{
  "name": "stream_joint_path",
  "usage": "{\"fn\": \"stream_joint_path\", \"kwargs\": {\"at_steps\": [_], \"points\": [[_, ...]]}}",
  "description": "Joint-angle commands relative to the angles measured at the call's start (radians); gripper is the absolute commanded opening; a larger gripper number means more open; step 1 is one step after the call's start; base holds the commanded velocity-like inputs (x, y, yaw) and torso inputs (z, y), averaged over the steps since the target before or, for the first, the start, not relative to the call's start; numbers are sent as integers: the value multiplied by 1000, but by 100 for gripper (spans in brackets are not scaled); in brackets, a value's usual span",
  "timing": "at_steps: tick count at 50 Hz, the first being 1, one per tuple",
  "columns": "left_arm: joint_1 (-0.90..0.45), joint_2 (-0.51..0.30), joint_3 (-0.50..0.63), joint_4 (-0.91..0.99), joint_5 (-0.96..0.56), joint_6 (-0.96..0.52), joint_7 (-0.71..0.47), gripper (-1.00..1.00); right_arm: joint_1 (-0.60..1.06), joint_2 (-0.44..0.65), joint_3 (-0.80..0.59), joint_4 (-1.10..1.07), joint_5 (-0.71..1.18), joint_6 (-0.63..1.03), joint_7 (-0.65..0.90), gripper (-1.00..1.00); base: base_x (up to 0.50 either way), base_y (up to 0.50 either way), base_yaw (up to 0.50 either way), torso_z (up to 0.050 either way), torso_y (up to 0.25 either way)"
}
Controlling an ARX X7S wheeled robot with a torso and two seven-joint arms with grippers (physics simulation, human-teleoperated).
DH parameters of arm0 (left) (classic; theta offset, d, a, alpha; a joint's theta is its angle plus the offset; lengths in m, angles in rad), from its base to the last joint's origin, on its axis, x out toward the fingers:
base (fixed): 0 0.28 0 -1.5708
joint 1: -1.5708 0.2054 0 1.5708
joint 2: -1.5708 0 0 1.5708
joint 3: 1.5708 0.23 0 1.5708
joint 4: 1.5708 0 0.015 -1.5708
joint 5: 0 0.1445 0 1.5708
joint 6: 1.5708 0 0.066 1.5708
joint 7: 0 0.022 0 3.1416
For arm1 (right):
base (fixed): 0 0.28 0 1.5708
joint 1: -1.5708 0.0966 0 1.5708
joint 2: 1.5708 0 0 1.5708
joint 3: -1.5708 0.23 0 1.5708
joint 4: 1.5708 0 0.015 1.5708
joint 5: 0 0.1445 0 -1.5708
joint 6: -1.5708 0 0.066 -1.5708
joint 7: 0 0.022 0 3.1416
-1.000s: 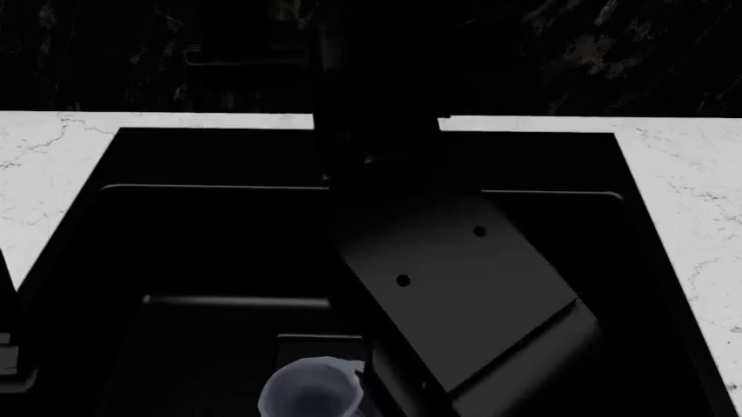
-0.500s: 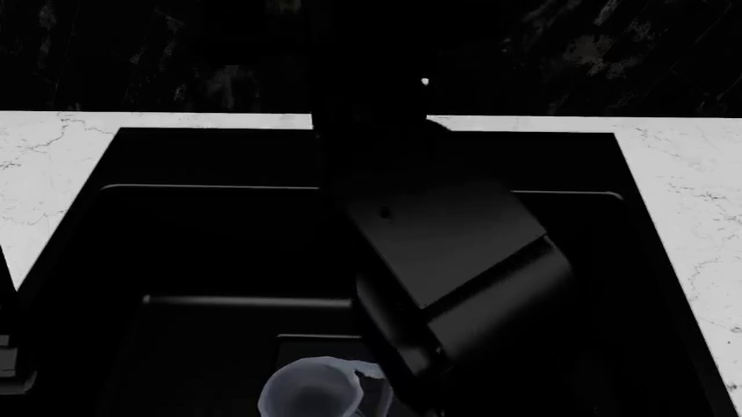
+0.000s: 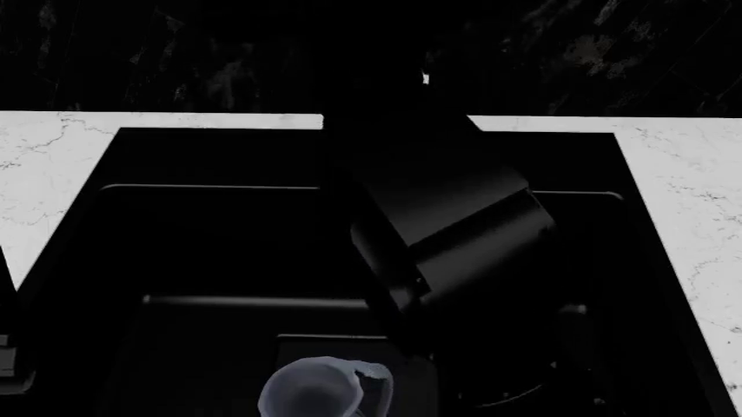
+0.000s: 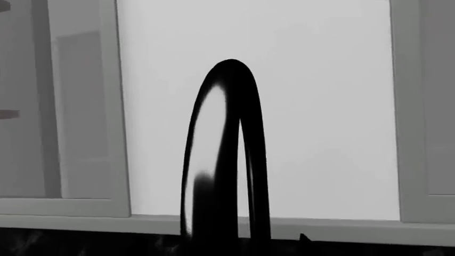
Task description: Turn the sink spout to the right.
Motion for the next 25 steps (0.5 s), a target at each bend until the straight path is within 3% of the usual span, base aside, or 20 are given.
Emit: {"fn": "stream_joint_path", "kwargs": {"at_steps": [1, 25], "points": [[-1, -4, 5, -4, 3, 4, -2, 100, 26, 0, -22, 85, 10, -48, -15, 100, 0, 0, 0, 0, 0], [0, -9, 5, -1, -9, 8, -5, 100, 91, -9, -80, 241, 43, -139, -44, 100, 0, 0, 0, 0, 0]]}}
